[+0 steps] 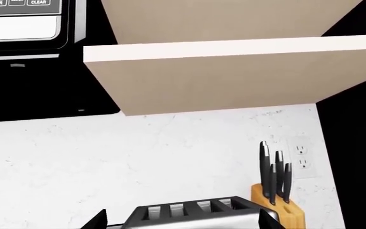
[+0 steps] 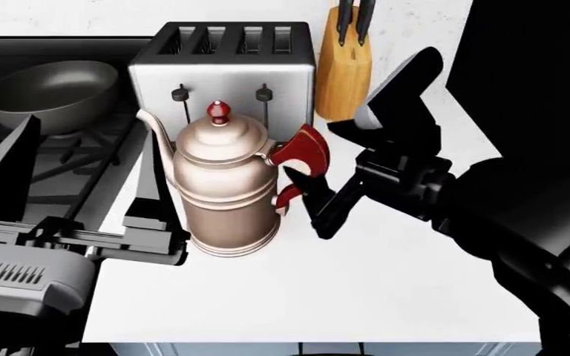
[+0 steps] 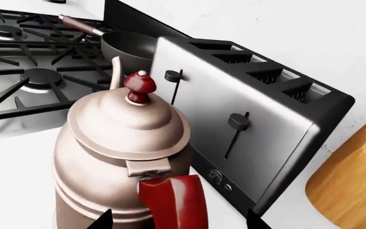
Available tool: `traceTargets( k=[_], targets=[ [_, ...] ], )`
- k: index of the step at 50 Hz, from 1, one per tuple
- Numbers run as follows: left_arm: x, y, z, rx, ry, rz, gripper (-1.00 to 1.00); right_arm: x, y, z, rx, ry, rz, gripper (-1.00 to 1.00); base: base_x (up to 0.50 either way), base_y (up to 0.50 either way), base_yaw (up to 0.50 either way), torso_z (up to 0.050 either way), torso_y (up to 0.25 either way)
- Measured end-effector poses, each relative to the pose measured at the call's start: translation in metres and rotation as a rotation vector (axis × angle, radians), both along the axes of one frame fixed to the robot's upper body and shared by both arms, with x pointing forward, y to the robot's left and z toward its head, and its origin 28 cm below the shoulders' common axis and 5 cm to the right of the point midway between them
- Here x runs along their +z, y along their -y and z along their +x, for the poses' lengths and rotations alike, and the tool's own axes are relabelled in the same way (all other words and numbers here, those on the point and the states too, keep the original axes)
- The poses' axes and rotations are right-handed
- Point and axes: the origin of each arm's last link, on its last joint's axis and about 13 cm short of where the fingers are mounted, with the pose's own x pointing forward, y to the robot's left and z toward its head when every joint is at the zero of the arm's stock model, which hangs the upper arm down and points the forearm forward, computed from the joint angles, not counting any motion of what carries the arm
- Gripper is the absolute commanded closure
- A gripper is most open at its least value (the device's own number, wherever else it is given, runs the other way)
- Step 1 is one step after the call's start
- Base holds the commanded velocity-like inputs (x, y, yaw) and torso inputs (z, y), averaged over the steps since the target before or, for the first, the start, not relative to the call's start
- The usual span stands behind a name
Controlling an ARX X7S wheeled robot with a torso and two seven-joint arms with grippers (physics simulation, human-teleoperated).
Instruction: Pick the kettle from the counter and place it on a stove burner. Then turn the burner on.
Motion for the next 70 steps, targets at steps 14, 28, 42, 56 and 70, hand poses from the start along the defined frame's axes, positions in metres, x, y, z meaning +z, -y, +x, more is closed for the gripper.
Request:
traceTargets(
  k=[14,28,42,56,70],
  targets=[
    [0.000,0.000,0.000,-0.001,-0.002,0.002,-1.00,-0.012,-0.007,0.008,0.015,-0.025,0.008,-1.00,0.00,0.00,0.00,0.000,0.000],
    [0.000,0.000,0.000,-0.001,-0.001,0.003,-1.00,-0.022,-0.013,0.013,0.018,-0.044,-0.005,1.00,0.00,0.00,0.00,0.000,0.000],
    [0.000,0.000,0.000,0.000,0.001,0.003,-1.00,-0.022,-0.013,0.013,0.010,-0.033,-0.012,1.00,0.00,0.00,0.00,0.000,0.000],
    [0.001,-0.001,-0.001,0.001,0.004,0.002,-1.00,-0.013,-0.018,0.001,0.087,0.052,-0.003,1.00,0.00,0.00,0.00,0.000,0.000],
    [0.010,-0.006,-0.010,0.017,0.093,-0.060,-1.00,0.009,-0.019,-0.008,0.097,0.145,0.056,1.00,0.00,0.00,0.00,0.000,0.000]
  ],
)
